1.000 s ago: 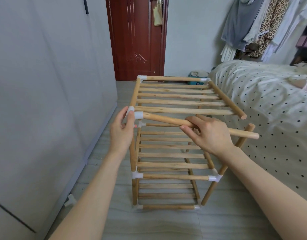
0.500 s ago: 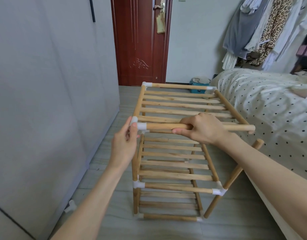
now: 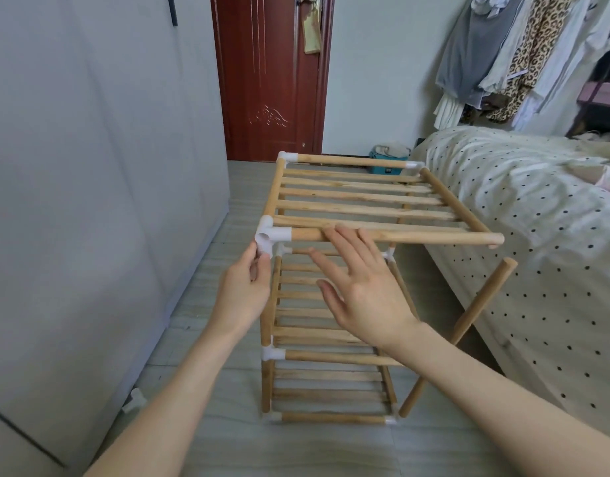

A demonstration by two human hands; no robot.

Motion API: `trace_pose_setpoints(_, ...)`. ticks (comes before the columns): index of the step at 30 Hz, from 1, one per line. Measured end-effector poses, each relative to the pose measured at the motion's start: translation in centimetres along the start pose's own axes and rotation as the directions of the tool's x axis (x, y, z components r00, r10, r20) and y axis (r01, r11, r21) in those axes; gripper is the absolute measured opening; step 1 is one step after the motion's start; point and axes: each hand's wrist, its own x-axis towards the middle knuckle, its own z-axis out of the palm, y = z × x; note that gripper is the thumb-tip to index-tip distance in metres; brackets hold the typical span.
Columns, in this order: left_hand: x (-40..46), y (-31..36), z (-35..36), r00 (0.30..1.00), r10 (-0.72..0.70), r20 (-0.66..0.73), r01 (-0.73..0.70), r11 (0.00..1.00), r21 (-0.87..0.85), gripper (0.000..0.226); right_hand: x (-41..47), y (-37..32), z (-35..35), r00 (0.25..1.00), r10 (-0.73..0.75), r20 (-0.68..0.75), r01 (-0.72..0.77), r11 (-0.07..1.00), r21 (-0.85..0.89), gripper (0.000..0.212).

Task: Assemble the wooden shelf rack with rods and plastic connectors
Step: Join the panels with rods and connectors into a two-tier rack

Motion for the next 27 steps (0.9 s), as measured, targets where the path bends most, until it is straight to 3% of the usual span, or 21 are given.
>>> trace_pose_setpoints(3,0.1,-1.0,-1.0,0.99,-0.005,0.142,0.002,1.0,0.021,0.038,-1.8,-1.4,1.4,0.973,-0.187,0.134,0.184,0.982,0.031,0.042)
trace_pose_setpoints(5,-0.3,-2.2,-1.5,0.976,-0.039,0.215,0.026,0.998,0.064,0.041,-2.7,-2.3,2.6,0.95,-0.223,0.219,0.207,0.974,0.093,0.041)
trace_pose_setpoints(8,-0.7,-4.7,-2.3,0.95,-0.113,0.292,0.072,0.986,0.15,0.041,-3.1,-4.3,4.6,0.917,-0.199,0.345,0.138,0.971,0.194,0.028)
trace_pose_setpoints(11,-1.7,-8.3,-3.5,0.909,-0.192,0.371,0.103,0.964,0.246,0.039,-2.6,-7.1,7.3,0.837,-0.115,0.535,-0.057,0.954,0.293,0.032)
trace_pose_setpoints(14,-3.2,-13.5,-5.0,0.901,-0.303,0.31,0.22,0.936,0.276,0.035,-3.0,-9.7,11.8,0.702,-0.105,0.704,-0.185,0.928,0.323,0.033)
trace_pose_setpoints(19,-8.6,-24.4,-6.1,0.814,-0.543,0.207,0.448,0.814,0.371,0.034,-5.8,-14.3,20.7,0.397,-0.271,0.877,-0.16,0.92,0.357,0.041)
trace_pose_setpoints(23,-12.9,-33.0,-6.3,0.724,-0.677,0.131,0.512,0.656,0.555,0.044,-9.3,-17.4,27.6,0.286,-0.306,0.908,-0.18,0.913,0.365,0.049)
trace_pose_setpoints(27,-13.5,-38.7,-7.4,0.735,-0.677,-0.022,0.495,0.515,0.7,0.058,-12.3,-18.1,32.4,0.205,-0.278,0.938,-0.158,0.937,0.312,0.057)
